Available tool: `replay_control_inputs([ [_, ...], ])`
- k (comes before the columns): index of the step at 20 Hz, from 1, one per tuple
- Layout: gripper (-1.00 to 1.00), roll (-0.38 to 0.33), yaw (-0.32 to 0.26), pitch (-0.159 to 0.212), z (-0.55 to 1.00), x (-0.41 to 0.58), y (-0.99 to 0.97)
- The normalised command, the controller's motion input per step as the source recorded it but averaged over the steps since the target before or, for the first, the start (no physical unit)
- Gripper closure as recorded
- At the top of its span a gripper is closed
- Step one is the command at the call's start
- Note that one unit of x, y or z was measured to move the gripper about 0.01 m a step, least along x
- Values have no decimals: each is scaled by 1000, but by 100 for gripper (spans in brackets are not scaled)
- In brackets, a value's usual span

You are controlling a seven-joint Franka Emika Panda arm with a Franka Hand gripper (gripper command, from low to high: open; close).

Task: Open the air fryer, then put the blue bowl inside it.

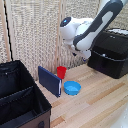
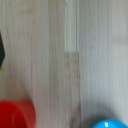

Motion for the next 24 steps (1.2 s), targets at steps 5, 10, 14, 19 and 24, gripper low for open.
replay_control_inputs([
  [5, -100, -92, 90, -115, -197, -61, -771],
  [10, -100, -116, 102, -84, -246, -153, -735],
  [14, -100, -77, 132, -46, -209, -171, -714],
  [19, -100, -71, 122, 13, -193, -156, -663],
  [24, -100, -95, 142, 71, -149, -105, -597],
])
